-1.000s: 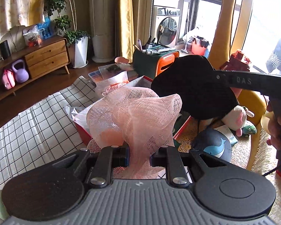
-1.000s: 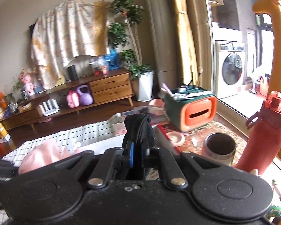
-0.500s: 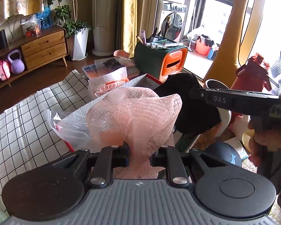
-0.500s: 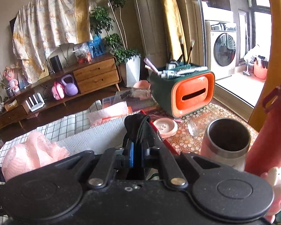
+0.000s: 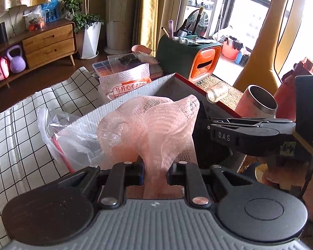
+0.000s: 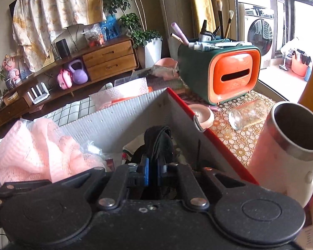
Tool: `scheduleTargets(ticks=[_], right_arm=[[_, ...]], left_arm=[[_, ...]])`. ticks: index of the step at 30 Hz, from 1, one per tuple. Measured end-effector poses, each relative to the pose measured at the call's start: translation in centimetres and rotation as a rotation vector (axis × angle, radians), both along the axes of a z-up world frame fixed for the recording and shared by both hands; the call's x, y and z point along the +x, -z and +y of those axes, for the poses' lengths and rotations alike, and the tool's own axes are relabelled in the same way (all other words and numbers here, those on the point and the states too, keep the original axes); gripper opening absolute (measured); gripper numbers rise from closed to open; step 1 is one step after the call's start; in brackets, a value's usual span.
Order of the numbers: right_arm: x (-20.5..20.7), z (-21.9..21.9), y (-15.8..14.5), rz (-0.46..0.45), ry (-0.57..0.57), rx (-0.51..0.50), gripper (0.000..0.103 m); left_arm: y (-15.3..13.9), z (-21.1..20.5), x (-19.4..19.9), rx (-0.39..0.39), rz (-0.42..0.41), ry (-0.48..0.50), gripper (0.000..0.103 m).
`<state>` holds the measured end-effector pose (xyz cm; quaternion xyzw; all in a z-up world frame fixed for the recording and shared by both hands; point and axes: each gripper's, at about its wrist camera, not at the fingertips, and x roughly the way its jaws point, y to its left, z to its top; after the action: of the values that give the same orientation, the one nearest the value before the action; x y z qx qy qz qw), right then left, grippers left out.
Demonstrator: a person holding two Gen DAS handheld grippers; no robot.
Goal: Organize soft objects
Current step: 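Open both tools to drop the scrunchie and black cloth into the box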
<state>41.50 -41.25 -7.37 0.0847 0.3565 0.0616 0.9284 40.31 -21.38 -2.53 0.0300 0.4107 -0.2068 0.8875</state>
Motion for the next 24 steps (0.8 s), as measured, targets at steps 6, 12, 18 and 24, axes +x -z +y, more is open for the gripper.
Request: scheduleTargets(ticks=[6,12,18,24], right_arm=[[0.3,0.1,1.0,0.034,0.0,-0.021,0.007],[0.3,-0.5,0.8,0.046,0.026,-0.021,0.02],[-0.8,-1.2,0.1,0.042,0.029,-0.022,0.039],[-2.2,-1.4,-1.4,0.016,0.002,-0.02,0.045]], left_arm=[[0.9,0.4,1.0,-0.007,0.009,-0.011,0.018],[1.0,1.0,1.0,-0.047,0.019,0.007,0.024],[0.4,1.1,0.5,-0.063,0.016,0.013,0.073],[-0.4,0.9,-0.7,-0.035,-0.021,0.024,0.073]])
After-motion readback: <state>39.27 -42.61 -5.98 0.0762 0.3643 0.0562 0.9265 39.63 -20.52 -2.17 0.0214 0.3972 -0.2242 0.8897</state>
